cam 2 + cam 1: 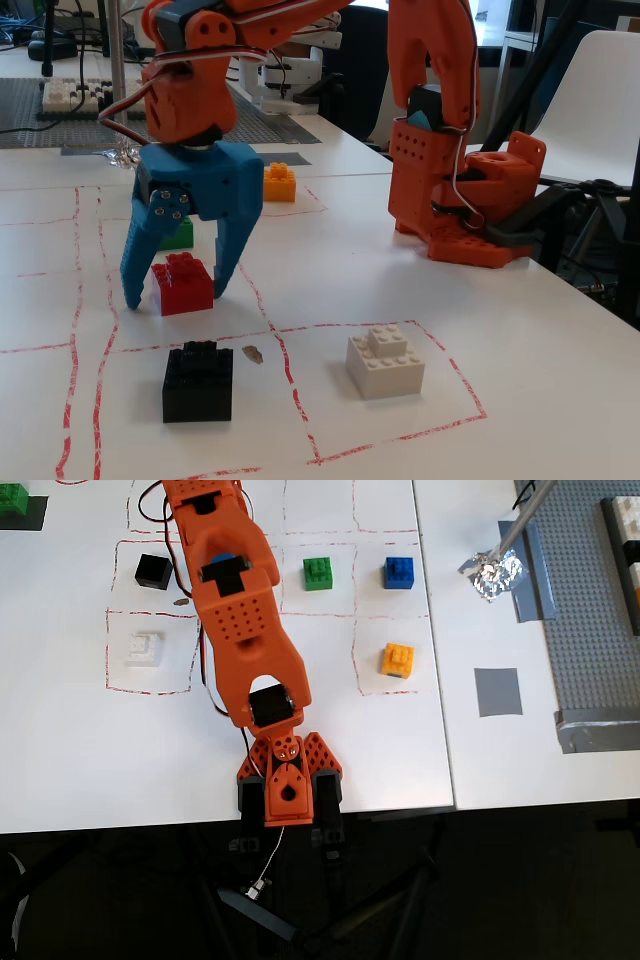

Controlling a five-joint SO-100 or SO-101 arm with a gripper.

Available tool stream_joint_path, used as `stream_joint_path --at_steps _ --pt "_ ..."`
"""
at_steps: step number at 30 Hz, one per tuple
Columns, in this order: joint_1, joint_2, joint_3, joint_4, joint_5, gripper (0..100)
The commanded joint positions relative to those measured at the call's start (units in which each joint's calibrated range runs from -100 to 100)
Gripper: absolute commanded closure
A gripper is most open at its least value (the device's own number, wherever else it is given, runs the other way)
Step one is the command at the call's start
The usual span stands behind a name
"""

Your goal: Grab the block and put it in the grey marker

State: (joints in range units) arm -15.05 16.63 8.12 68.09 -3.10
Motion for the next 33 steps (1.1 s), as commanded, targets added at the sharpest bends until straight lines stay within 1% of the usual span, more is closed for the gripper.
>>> stream_joint_path --at_steps 1,3,5,8,11,16,18,23,28,31,33 --pt "2.75 -2.8 -0.05 -2.05 1.32 83" --pt "3.01 -3.58 0.86 -2.7 1.86 93" --pt "3.01 -4.44 1.31 -2.78 2.05 100" --pt "3.01 -7.02 3.04 -2.62 2.39 100" --pt "2.48 -10.47 3.31 0.4 2.64 100" --pt "0.72 -16.85 -0.68 10.93 3.22 100" --pt "-0.08 -19.52 -2.4 15.67 4.05 100" --pt "-0.6 -27.1 -2.49 23.67 6.89 100" --pt "4.42 -37.53 3.49 29.06 12.5 100" --pt "11.75 -44.94 9.2 31.26 17.05 100" --pt "18.8 -49.25 12.83 31.51 20.56 100"
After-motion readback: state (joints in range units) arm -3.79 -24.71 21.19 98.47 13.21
